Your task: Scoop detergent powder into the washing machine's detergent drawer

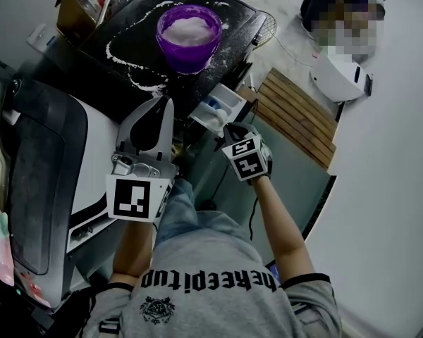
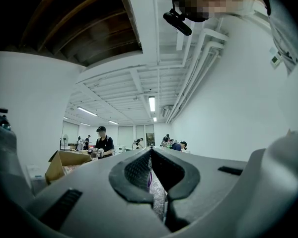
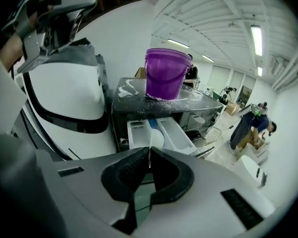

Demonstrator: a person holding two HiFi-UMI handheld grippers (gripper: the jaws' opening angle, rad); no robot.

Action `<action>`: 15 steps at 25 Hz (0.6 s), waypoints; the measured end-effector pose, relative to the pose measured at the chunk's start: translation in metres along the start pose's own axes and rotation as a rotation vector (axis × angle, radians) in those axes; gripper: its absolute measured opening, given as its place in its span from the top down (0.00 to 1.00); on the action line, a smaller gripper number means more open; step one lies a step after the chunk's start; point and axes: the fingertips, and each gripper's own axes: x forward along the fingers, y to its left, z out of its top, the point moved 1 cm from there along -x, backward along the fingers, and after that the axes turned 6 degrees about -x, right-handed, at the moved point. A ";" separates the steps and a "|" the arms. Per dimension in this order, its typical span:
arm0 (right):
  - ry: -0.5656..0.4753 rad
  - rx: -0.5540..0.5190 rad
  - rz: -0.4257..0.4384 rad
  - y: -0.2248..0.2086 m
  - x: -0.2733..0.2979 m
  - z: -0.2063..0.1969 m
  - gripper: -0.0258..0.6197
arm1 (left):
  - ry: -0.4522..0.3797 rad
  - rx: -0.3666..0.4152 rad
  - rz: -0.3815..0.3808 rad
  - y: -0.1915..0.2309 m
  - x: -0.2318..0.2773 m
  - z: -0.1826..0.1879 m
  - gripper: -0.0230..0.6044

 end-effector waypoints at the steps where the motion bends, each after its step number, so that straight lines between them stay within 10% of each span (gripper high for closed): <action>1: 0.011 -0.044 -0.008 0.002 0.001 0.000 0.95 | 0.000 -0.001 0.002 0.001 0.000 0.000 0.96; 15: 0.086 -0.511 -0.115 0.018 0.008 -0.001 0.95 | 0.000 -0.007 0.018 0.008 -0.004 -0.001 0.96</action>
